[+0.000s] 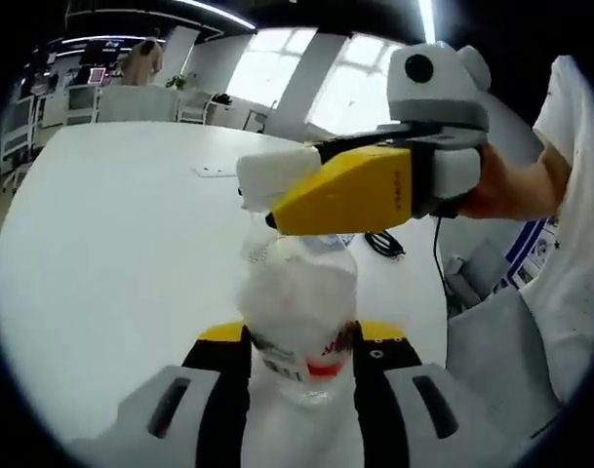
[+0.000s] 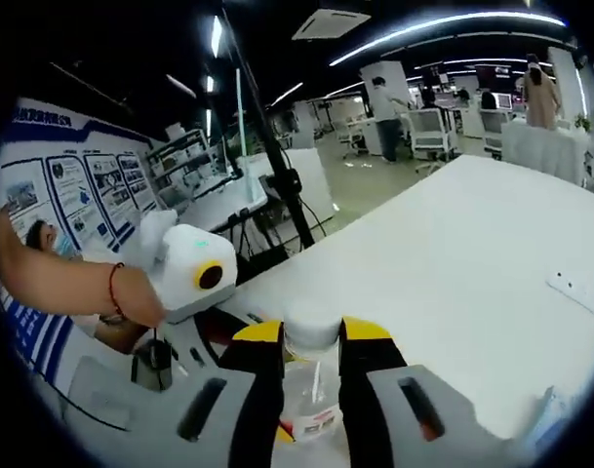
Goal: Arrange the tabletop items into an orderly group along one side of the table until the central work area is clear of visible clutter.
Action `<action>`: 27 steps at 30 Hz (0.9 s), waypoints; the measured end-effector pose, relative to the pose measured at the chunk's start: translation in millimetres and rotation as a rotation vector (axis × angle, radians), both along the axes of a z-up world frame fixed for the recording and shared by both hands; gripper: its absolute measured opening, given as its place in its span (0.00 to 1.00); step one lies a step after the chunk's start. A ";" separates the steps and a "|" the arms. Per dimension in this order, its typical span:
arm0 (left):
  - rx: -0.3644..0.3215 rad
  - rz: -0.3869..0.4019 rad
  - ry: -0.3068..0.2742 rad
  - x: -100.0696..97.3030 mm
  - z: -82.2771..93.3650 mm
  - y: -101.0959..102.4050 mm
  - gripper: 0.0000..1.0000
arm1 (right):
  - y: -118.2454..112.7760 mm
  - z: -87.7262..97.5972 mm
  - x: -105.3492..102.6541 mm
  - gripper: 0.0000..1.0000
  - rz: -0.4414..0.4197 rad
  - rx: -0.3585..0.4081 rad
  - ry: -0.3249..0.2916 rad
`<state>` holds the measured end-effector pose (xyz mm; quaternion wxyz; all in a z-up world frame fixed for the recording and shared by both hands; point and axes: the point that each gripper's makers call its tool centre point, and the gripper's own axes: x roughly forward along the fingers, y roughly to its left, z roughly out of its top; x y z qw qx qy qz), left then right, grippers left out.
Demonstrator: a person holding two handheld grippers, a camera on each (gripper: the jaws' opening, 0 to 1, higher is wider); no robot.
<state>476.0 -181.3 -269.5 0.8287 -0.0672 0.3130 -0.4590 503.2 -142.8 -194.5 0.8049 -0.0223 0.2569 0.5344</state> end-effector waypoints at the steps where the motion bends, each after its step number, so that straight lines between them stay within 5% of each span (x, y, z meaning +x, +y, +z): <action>1: 0.013 -0.008 -0.019 0.2 2.3 0.3 0.40 | 0.0 2.7 -0.8 0.18 -0.001 0.004 -0.009; 27: 0.006 0.012 -0.219 61.7 75.9 -8.2 0.40 | -13.9 80.4 47.1 0.18 -0.050 0.120 -0.201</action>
